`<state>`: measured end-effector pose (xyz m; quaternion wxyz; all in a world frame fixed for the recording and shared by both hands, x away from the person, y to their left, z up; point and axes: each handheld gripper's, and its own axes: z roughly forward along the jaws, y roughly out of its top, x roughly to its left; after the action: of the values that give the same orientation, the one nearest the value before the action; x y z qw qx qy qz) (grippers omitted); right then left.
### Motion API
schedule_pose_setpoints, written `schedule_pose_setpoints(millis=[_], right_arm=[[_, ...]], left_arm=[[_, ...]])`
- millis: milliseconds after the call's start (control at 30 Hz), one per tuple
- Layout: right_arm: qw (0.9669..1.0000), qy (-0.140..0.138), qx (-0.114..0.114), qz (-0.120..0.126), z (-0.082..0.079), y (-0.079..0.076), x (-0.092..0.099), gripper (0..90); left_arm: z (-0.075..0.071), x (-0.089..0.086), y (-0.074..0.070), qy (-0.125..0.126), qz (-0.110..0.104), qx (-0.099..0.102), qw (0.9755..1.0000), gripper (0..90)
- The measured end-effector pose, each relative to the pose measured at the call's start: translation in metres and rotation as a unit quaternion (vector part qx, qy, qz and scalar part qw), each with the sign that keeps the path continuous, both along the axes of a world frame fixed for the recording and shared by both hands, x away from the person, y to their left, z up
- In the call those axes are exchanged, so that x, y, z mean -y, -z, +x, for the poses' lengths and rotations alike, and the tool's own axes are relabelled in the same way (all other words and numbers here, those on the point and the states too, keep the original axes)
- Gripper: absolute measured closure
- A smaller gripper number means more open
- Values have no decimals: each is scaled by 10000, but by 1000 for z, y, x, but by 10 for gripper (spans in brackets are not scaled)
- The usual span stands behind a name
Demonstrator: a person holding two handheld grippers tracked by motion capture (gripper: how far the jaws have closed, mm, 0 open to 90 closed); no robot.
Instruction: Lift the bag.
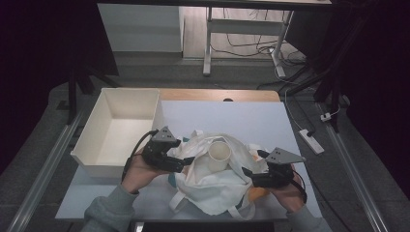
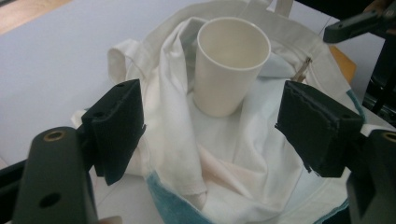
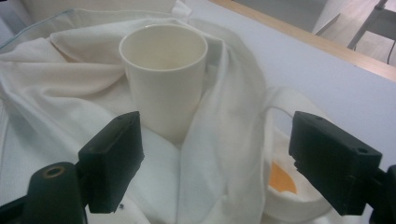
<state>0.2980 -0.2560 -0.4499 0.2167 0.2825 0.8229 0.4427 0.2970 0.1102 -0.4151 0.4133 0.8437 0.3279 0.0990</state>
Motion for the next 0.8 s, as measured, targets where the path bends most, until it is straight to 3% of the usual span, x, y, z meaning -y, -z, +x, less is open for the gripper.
schedule_pose_setpoints(millis=[167, 400, 667, 800], right_arm=[[10000, 64, -37, 12, -2, 3, 7, 186], [10000, 40, -25, 73, -6, 3, 11, 192], [10000, -30, -18, 69, -11, 4, 13, 195], [10000, -41, -18, 14, -13, 7, 13, 196]], left_arm=[[-2, 3, 9, -213, 133, -71, 9997, 244], [-12, 12, 17, -643, 252, 207, 9974, 303], [-22, 12, 37, -873, 249, 19, 9959, 306], [-31, 9, 45, -989, 227, 30, 9948, 300]])
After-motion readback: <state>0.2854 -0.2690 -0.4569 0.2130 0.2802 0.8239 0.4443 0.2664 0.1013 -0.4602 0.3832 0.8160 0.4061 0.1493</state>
